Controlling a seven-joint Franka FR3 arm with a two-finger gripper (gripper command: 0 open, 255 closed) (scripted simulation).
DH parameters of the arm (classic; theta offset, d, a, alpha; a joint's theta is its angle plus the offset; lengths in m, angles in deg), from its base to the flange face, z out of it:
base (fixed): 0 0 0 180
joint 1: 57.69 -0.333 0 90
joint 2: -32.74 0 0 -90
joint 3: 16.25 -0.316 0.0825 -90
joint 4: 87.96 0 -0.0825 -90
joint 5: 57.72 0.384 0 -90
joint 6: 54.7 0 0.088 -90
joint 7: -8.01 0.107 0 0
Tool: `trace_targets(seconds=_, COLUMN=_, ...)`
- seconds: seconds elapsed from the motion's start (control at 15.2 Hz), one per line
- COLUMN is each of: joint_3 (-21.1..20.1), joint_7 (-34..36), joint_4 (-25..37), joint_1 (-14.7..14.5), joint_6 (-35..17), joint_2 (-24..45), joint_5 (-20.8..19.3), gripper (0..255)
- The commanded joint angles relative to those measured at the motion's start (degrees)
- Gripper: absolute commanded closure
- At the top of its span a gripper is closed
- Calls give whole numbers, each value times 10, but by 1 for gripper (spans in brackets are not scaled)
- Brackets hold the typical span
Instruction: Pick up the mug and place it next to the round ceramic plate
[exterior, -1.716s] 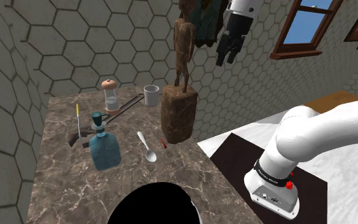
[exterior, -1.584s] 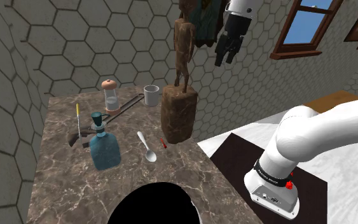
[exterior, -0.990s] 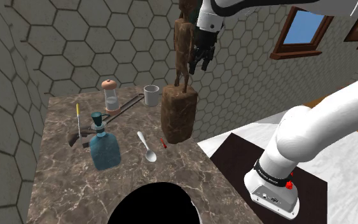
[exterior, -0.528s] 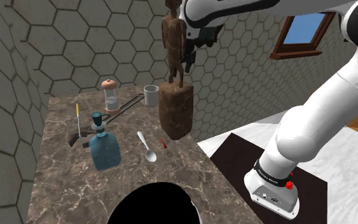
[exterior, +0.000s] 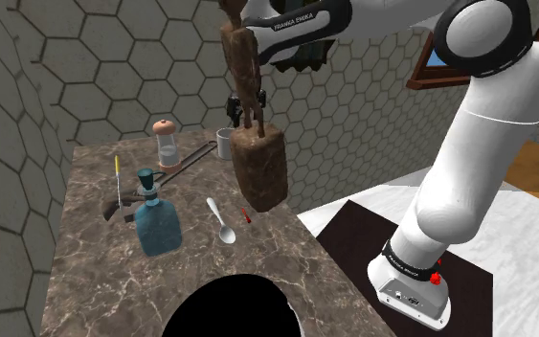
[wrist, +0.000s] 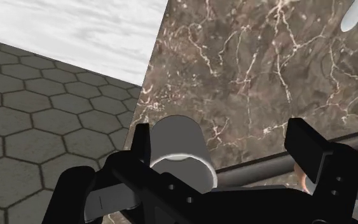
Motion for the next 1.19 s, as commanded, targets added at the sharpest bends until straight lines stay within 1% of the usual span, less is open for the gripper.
trace_targets(seconds=0.0, joint_3=-2, joint_7=7, joint_4=36, joint_1=-3, joint_6=-2, joint_2=43, joint_5=-10, gripper=0)
trace_targets(seconds=0.33, joint_3=-1, joint_7=18, joint_4=152, joint_1=-11, joint_6=4, joint_2=162, joint_5=-26, gripper=0)
trace_targets(seconds=0.59, joint_3=1, joint_7=24, joint_4=270, joint_1=-18, joint_6=25, joint_2=266, joint_5=-36, gripper=0)
trace_targets(seconds=0.66, joint_3=1, joint_7=24, joint_4=276, joint_1=-19, joint_6=26, joint_2=271, joint_5=-36, gripper=0)
trace_targets(seconds=1.12, joint_3=3, joint_7=25, joint_4=244, joint_1=-17, joint_6=-23, joint_2=288, joint_5=-38, gripper=0)
